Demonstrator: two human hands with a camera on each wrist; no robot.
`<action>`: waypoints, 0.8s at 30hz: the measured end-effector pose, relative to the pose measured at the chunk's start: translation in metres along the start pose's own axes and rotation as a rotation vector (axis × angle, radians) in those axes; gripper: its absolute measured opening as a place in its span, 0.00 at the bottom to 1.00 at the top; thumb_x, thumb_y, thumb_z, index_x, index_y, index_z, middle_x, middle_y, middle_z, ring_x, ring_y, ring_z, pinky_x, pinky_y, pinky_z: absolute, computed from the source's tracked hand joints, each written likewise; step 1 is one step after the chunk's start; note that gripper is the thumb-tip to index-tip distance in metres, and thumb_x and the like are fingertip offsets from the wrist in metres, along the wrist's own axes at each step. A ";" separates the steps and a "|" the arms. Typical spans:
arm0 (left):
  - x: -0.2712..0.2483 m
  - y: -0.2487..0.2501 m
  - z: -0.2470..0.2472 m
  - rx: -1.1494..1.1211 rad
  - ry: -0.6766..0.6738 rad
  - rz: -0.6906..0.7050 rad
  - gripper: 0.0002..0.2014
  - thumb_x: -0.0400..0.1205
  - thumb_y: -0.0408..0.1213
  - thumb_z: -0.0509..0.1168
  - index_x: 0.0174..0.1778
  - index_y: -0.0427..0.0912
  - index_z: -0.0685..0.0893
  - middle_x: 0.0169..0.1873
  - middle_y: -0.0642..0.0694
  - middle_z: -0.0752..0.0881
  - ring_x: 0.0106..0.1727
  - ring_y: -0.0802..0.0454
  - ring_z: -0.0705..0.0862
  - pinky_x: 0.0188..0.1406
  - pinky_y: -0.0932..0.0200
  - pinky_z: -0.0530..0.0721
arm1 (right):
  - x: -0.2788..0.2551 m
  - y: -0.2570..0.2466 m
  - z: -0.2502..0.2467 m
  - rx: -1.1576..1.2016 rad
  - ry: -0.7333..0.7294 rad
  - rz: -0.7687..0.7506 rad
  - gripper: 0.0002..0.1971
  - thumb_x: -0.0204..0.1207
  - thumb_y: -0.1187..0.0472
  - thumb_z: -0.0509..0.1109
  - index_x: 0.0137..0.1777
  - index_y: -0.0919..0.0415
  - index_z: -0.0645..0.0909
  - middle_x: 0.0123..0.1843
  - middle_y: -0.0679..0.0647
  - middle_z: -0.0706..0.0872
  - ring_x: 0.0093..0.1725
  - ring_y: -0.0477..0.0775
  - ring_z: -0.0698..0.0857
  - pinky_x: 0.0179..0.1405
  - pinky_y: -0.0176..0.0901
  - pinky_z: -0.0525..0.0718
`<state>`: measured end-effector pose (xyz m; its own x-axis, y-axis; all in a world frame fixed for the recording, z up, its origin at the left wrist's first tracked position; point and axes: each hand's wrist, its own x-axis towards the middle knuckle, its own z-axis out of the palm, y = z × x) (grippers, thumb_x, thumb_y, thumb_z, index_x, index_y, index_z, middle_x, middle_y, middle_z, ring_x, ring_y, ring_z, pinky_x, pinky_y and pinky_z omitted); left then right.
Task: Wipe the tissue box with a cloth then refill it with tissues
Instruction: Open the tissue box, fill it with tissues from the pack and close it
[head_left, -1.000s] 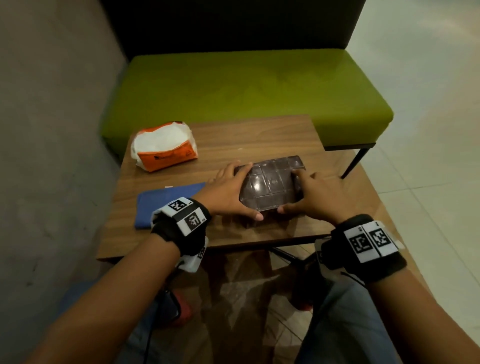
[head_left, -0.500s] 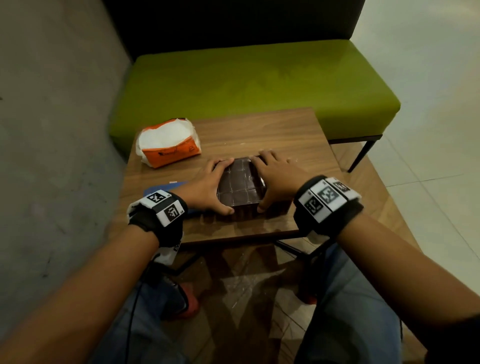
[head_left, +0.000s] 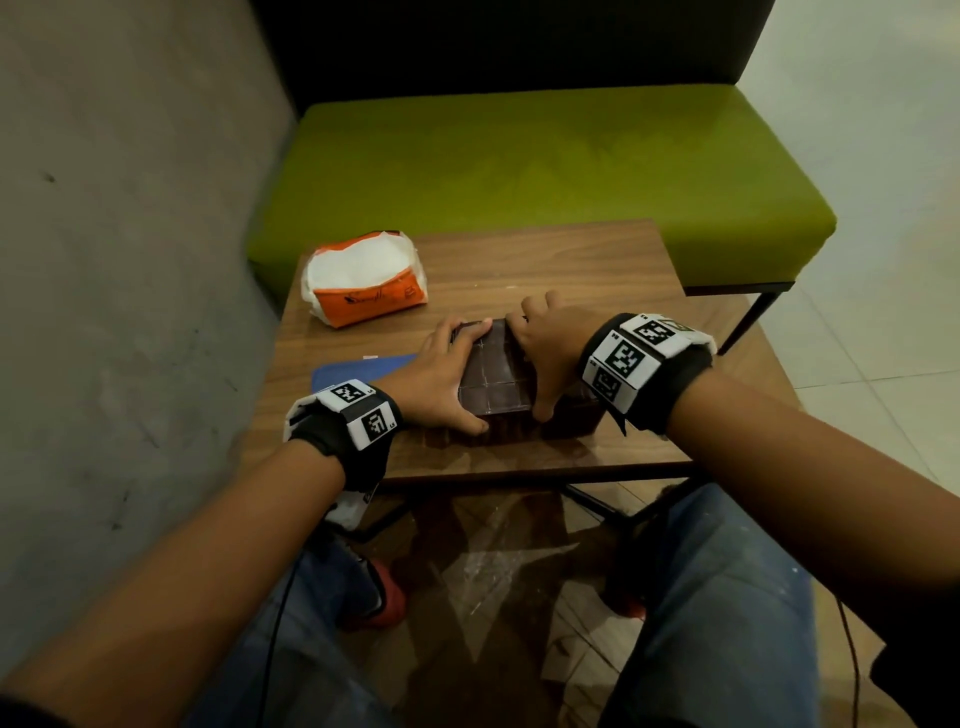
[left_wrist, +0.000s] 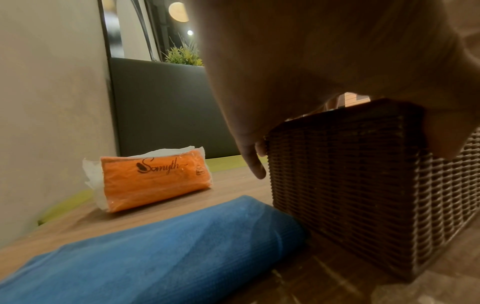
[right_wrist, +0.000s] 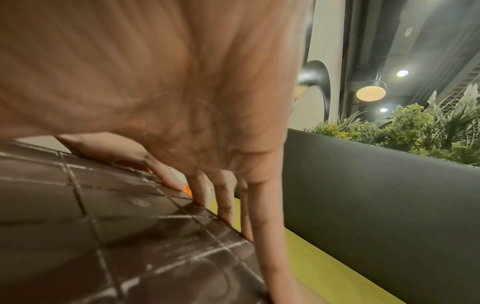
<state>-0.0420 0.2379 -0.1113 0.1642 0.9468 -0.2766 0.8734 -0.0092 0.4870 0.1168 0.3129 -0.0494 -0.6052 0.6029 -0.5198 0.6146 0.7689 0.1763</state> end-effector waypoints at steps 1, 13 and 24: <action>0.000 0.000 0.000 0.001 -0.002 -0.003 0.63 0.62 0.51 0.81 0.82 0.48 0.42 0.78 0.43 0.46 0.80 0.41 0.51 0.78 0.50 0.59 | 0.000 0.000 -0.001 0.000 0.001 -0.003 0.60 0.52 0.37 0.84 0.79 0.62 0.58 0.73 0.61 0.68 0.72 0.66 0.67 0.61 0.60 0.79; -0.004 -0.011 0.013 -0.165 0.089 0.022 0.69 0.59 0.56 0.81 0.79 0.61 0.30 0.78 0.49 0.48 0.79 0.46 0.54 0.77 0.46 0.62 | 0.000 0.001 0.001 0.035 0.009 -0.007 0.63 0.49 0.37 0.85 0.80 0.63 0.57 0.74 0.61 0.66 0.72 0.65 0.67 0.66 0.61 0.79; -0.007 -0.018 0.024 -0.254 0.178 0.107 0.67 0.59 0.53 0.82 0.79 0.65 0.34 0.78 0.50 0.54 0.77 0.52 0.58 0.77 0.46 0.64 | 0.005 0.004 0.001 0.033 0.024 -0.075 0.61 0.49 0.37 0.85 0.78 0.64 0.59 0.73 0.60 0.68 0.70 0.63 0.68 0.67 0.58 0.77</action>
<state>-0.0480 0.2235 -0.1377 0.1463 0.9864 -0.0746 0.7095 -0.0521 0.7028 0.1164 0.3187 -0.0526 -0.6619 0.5488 -0.5105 0.5830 0.8050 0.1095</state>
